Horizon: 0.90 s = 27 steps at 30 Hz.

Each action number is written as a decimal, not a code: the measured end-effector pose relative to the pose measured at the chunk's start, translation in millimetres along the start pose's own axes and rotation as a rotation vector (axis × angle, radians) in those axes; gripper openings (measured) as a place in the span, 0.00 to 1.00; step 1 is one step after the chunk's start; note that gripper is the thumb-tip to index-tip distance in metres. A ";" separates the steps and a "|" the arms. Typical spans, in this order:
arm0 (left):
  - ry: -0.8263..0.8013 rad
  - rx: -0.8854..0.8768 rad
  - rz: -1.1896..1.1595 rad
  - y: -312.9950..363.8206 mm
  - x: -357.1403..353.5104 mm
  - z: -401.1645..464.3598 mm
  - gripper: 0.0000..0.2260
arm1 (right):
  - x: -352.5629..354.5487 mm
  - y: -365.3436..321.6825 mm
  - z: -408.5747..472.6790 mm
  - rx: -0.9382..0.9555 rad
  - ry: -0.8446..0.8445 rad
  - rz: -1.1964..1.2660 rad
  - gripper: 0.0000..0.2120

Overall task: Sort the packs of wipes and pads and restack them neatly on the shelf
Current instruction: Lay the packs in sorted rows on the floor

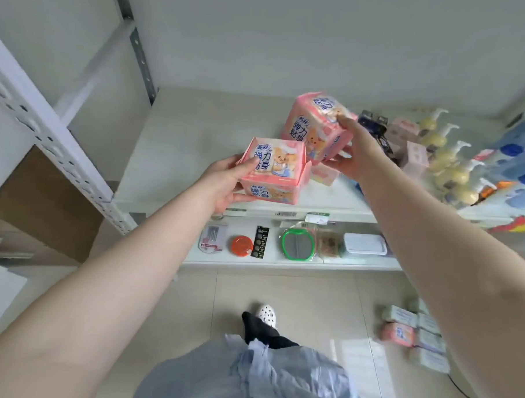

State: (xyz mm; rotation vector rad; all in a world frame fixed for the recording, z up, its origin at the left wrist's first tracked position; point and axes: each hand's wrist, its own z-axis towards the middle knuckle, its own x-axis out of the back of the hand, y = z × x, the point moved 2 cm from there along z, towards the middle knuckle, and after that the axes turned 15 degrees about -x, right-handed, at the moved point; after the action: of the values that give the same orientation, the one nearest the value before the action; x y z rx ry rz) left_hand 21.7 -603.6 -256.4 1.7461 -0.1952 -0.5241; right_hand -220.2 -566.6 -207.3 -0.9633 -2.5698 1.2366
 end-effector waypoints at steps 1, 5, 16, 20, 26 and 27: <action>-0.017 0.029 0.015 -6.4 -3.0 -14.0 0.12 | 7.3 13.9 -10.4 -0.009 0.011 -0.001 0.09; -0.093 0.114 0.073 -29.1 -21.3 -60.5 0.12 | 40.5 60.5 -47.9 -0.035 0.058 0.001 0.10; -0.289 0.225 0.223 -93.5 -108.1 -136.7 0.13 | 169.7 140.8 -108.9 -0.093 0.156 0.131 0.14; -0.344 0.284 0.265 -124.4 -167.1 -164.9 0.15 | 242.0 163.7 -135.8 -0.092 0.223 0.183 0.13; -0.408 0.406 0.295 -200.3 -270.4 -228.4 0.17 | 379.9 217.1 -176.6 -0.151 0.321 0.212 0.15; -0.415 0.424 0.296 -213.4 -286.6 -240.0 0.17 | 402.2 226.3 -183.5 -0.164 0.331 0.221 0.14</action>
State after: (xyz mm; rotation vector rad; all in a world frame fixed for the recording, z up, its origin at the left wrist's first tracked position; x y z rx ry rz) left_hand -156.0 -224.0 -354.4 1.9493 -0.8991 -0.6540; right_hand -357.4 -101.6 -314.9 -1.3861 -2.3777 0.8299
